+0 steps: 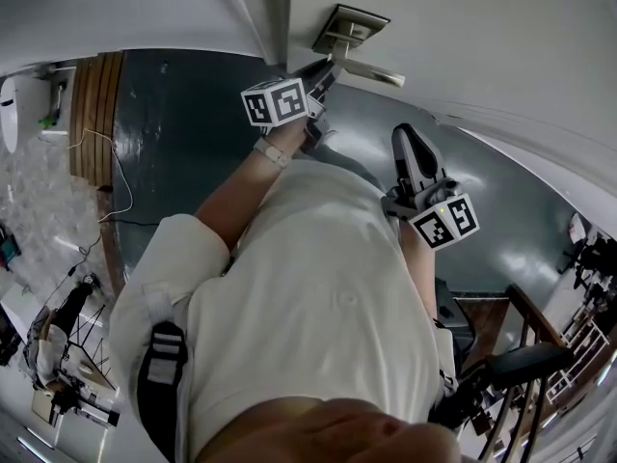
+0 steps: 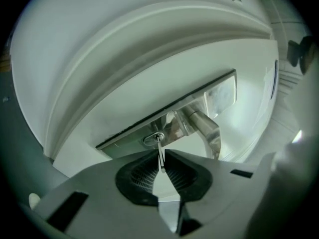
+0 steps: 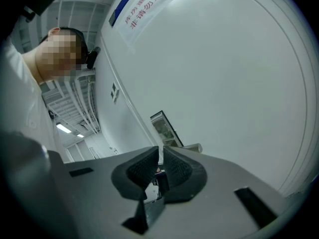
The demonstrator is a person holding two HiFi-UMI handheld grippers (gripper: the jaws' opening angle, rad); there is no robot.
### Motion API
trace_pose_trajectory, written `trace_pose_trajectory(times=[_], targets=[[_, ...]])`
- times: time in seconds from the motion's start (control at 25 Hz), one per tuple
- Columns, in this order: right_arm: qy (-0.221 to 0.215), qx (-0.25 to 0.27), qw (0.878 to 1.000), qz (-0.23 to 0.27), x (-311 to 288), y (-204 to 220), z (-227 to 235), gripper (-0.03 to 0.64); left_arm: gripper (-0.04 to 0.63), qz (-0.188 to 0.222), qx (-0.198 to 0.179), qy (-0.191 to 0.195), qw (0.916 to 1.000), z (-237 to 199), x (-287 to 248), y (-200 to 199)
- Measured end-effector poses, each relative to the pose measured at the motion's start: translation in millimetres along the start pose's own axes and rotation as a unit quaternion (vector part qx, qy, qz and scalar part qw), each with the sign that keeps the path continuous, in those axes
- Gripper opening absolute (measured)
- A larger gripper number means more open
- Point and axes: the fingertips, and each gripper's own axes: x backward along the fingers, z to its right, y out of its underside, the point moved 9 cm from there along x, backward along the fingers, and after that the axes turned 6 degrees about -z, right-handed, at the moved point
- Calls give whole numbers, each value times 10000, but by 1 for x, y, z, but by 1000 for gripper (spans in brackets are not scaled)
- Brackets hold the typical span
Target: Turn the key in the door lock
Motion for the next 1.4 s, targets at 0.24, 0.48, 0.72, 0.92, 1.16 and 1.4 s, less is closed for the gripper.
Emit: trace_pose_trajectory(times=[0.24,0.48,0.72,0.92,1.16,1.4], targets=[[-58,-69,10000,-29,0,3,6,47,38,-94,-1066,-1119,9879,14,0,-2],[-151,-214,9997,22,9,3,12,46,40,-221,-2123,-2051,9552,33,-3,3],[-320,-282,9991,1,14,1,25,46,39,-105,-3574,-3094,8812,39,-14,16],[-488,-264,9984,-109,21,-1,35,46,40,122,-4396,-3794,8140,43,-22,29],[-567,-205,9979,-219,29,1,51,46,40,616,-5385,-4566,7055,37,-35,46],[-696,-164,9970,-284,26,0,53,46,41,444,-5308,-4400,7230,39,-33,45]])
